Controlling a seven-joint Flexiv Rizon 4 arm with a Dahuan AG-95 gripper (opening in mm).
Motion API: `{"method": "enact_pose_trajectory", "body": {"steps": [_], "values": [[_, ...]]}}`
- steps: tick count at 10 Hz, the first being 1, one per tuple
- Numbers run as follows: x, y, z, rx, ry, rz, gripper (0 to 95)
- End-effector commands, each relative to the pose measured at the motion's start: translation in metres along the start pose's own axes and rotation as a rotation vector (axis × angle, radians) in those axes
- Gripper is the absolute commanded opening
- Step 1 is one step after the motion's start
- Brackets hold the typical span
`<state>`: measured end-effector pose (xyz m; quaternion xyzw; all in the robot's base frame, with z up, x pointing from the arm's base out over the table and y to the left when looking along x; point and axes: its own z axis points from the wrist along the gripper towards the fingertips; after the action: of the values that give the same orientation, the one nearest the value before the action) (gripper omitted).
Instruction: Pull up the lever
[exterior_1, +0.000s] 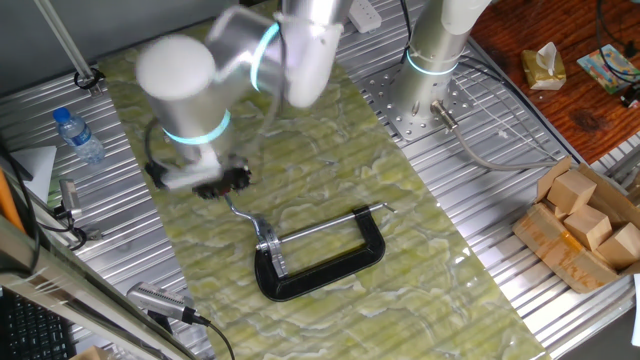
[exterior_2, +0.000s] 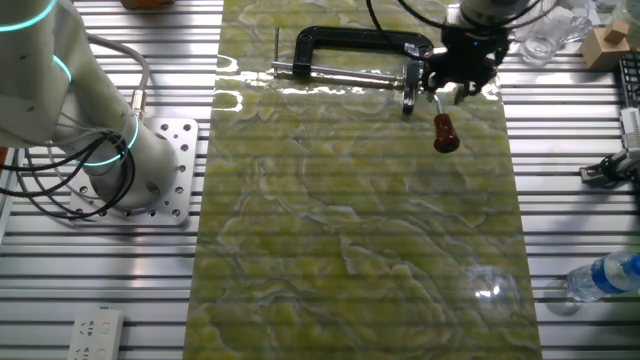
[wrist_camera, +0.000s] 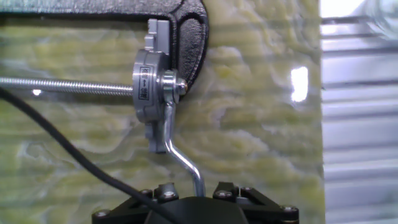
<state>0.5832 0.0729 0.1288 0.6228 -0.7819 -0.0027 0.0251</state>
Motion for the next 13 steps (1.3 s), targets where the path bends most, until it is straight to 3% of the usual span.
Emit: {"method": "enact_pose_trajectory", "body": {"steps": [1, 3, 4, 5, 8, 9, 13], "values": [[0.077, -0.025, -0.049, -0.051, -0.033, 0.223, 0.0], [0.112, -0.035, -0.054, -0.066, -0.043, 0.264, 0.0], [0.129, -0.040, -0.049, -0.079, -0.067, 0.271, 0.0], [0.148, -0.044, -0.034, -0.089, -0.130, 0.212, 0.0], [0.152, -0.051, -0.006, -0.068, -0.169, 0.162, 0.0], [0.151, -0.055, 0.008, -0.071, -0.196, 0.164, 0.0], [0.129, -0.060, 0.030, -0.081, -0.222, 0.243, 0.0]]}}
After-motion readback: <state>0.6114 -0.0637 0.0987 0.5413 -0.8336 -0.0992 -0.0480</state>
